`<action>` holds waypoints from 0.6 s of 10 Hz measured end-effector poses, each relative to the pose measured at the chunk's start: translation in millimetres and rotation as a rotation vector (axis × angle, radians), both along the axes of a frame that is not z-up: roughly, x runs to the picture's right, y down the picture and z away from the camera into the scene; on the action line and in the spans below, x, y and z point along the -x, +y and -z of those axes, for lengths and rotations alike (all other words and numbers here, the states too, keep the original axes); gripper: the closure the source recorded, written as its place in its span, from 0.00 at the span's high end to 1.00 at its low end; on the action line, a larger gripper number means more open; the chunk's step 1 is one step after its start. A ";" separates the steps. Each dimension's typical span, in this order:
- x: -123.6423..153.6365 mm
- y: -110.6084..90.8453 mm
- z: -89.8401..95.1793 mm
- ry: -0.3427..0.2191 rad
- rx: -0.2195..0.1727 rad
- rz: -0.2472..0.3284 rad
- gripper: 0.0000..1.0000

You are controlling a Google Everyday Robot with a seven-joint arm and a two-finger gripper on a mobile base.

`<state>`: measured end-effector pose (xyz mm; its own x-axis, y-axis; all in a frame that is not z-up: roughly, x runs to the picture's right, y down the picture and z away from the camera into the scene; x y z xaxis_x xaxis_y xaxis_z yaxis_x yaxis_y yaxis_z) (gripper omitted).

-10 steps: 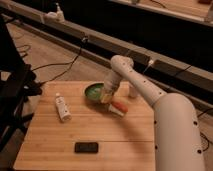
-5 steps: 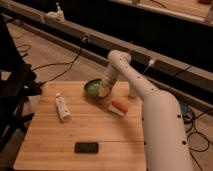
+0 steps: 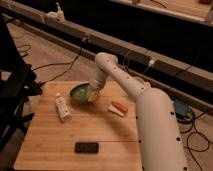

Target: Drag the ceramic bowl in a circle

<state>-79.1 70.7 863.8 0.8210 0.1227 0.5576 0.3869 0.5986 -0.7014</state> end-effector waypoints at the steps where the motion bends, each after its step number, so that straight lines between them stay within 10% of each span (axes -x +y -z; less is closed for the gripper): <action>1: -4.7 8.0 5.7 0.003 0.012 -0.007 0.00; 6: -86.5 6.2 -11.6 0.196 0.019 -0.141 0.00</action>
